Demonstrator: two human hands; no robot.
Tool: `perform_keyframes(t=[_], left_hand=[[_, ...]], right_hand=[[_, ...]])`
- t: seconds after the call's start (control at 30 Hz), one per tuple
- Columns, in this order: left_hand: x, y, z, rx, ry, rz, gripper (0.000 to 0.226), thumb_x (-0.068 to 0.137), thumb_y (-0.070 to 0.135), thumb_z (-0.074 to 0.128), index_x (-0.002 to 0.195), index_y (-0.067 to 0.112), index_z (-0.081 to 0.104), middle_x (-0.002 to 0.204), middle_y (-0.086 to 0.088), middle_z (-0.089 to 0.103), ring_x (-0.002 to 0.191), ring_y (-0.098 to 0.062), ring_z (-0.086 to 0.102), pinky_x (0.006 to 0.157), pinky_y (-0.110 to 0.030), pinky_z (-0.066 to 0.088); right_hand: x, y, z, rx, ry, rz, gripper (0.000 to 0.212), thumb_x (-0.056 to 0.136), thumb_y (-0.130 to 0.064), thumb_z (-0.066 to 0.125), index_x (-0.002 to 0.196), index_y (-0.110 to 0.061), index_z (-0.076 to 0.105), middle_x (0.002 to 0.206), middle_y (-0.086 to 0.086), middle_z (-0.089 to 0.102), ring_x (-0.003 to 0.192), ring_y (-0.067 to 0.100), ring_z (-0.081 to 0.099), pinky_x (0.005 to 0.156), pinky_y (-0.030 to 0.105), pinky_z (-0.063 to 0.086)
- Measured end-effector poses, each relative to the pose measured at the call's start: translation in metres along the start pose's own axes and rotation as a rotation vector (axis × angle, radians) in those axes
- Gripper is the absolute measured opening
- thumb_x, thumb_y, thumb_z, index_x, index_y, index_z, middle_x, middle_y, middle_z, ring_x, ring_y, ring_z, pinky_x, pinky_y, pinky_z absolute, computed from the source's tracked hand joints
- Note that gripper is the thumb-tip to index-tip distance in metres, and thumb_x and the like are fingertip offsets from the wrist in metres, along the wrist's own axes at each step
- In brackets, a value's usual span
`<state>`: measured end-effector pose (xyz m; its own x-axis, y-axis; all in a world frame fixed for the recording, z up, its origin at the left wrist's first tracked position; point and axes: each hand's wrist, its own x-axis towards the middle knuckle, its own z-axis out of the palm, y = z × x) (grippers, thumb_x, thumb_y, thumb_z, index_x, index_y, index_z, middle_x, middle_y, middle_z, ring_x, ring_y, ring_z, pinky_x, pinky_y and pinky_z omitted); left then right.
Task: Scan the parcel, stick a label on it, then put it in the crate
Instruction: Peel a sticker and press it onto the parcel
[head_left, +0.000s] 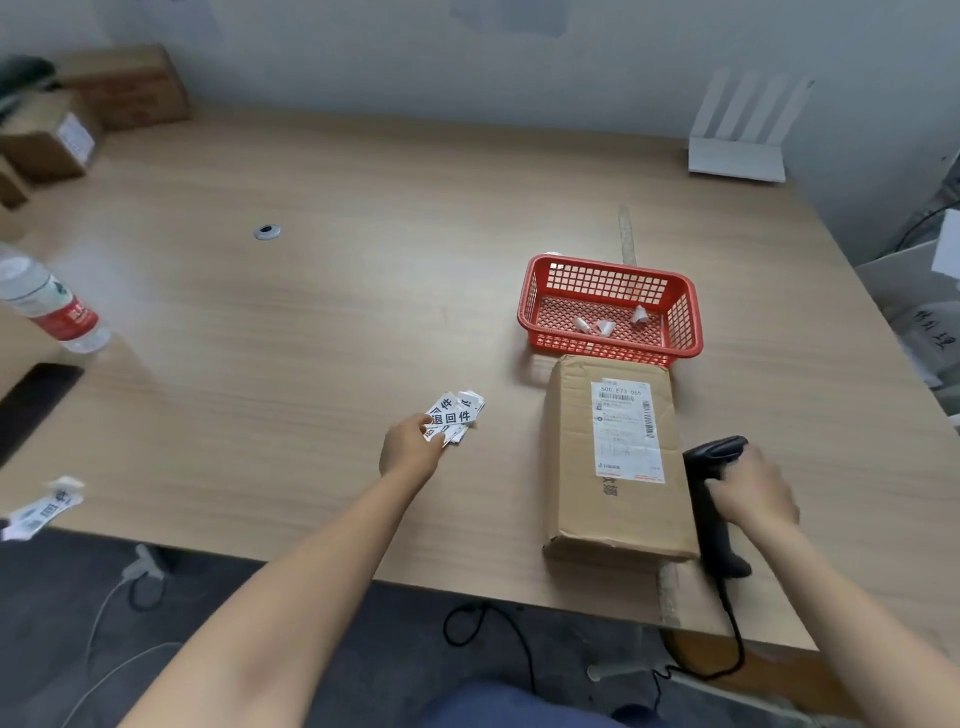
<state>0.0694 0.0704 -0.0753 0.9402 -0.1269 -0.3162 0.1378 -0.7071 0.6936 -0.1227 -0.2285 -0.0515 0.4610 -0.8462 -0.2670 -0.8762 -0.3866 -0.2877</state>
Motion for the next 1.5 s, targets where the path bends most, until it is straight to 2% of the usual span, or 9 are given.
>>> perform_keyframes(t=[0.13,0.23,0.3,0.53,0.7,1.0,1.13,1.3,1.5], left_hand=[[0.014,-0.009,0.002,0.115,-0.042,0.027,0.039,0.085,0.014,0.055,0.124,0.013,0.057,0.13,-0.012,0.053,0.114,-0.027,0.055,0.095,-0.034,0.044],[0.022,-0.013,0.003,0.173,-0.046,0.056,0.039,0.087,0.01,0.051,0.126,0.015,0.055,0.131,-0.011,0.049,0.115,-0.026,0.054,0.094,-0.035,0.044],[0.028,-0.014,0.003,0.211,-0.041,0.093,0.039,0.088,0.011,0.051,0.127,0.015,0.053,0.13,-0.01,0.048,0.114,-0.026,0.054,0.091,-0.035,0.044],[0.045,-0.019,0.001,0.375,-0.079,0.131,0.03,0.089,0.018,0.051,0.118,0.012,0.058,0.123,-0.011,0.049,0.115,-0.027,0.049,0.086,-0.036,0.044],[0.055,-0.02,0.005,0.409,-0.108,0.138,0.031,0.087,0.024,0.055,0.116,0.012,0.058,0.122,-0.01,0.048,0.119,-0.026,0.043,0.087,-0.037,0.044],[0.059,-0.017,0.009,0.404,-0.077,0.158,0.03,0.084,0.021,0.059,0.113,0.012,0.057,0.121,-0.01,0.051,0.12,-0.025,0.043,0.088,-0.036,0.043],[0.055,-0.013,0.011,0.253,-0.041,0.148,0.027,0.083,0.018,0.061,0.109,0.012,0.061,0.118,-0.01,0.055,0.114,-0.025,0.05,0.085,-0.035,0.044],[0.047,0.007,0.0,-0.172,-0.007,0.028,0.027,0.08,0.005,0.063,0.108,0.006,0.061,0.095,-0.011,0.064,0.079,-0.021,0.057,0.082,-0.035,0.05],[0.029,0.05,-0.02,-0.617,-0.082,-0.026,0.023,0.081,-0.002,0.062,0.104,0.0,0.062,0.079,-0.005,0.059,0.073,-0.021,0.06,0.066,-0.026,0.052]], right_hand=[[-0.046,-0.08,-0.049,0.424,0.186,-0.38,0.028,0.083,-0.009,0.057,0.11,-0.005,0.055,0.102,0.01,0.062,0.093,0.027,0.057,0.08,0.037,0.048],[-0.077,-0.15,-0.035,0.424,-0.012,-0.651,0.015,0.083,-0.008,0.059,0.097,-0.006,0.064,0.085,0.004,0.063,0.074,0.017,0.058,0.064,0.021,0.045],[-0.08,-0.182,-0.001,0.327,-0.184,-0.69,0.016,0.083,-0.011,0.058,0.097,-0.008,0.066,0.087,0.005,0.066,0.076,0.016,0.059,0.069,0.023,0.044],[-0.055,-0.216,0.106,0.078,-0.394,-0.508,0.03,0.085,-0.021,0.052,0.114,-0.012,0.059,0.117,0.011,0.065,0.109,0.027,0.057,0.089,0.033,0.046],[-0.046,-0.225,0.133,0.186,-0.431,-0.404,0.048,0.084,-0.019,0.058,0.128,-0.007,0.045,0.121,0.017,0.06,0.112,0.031,0.054,0.093,0.034,0.041],[-0.055,-0.232,0.149,0.344,-0.262,-0.252,0.028,0.079,-0.004,0.06,0.107,-0.003,0.056,0.116,0.018,0.057,0.106,0.028,0.053,0.089,0.029,0.039],[-0.054,-0.229,0.14,0.414,-0.227,-0.267,0.021,0.077,0.0,0.06,0.098,-0.002,0.059,0.109,0.017,0.062,0.1,0.028,0.056,0.086,0.028,0.04],[-0.059,-0.232,0.107,0.567,-0.219,-0.298,0.016,0.081,0.0,0.056,0.095,-0.002,0.063,0.098,0.018,0.069,0.079,0.017,0.055,0.072,0.022,0.04],[-0.064,-0.226,0.055,0.574,-0.023,-0.47,0.021,0.081,-0.005,0.059,0.102,-0.008,0.06,0.107,0.014,0.062,0.099,0.025,0.056,0.083,0.025,0.038]])
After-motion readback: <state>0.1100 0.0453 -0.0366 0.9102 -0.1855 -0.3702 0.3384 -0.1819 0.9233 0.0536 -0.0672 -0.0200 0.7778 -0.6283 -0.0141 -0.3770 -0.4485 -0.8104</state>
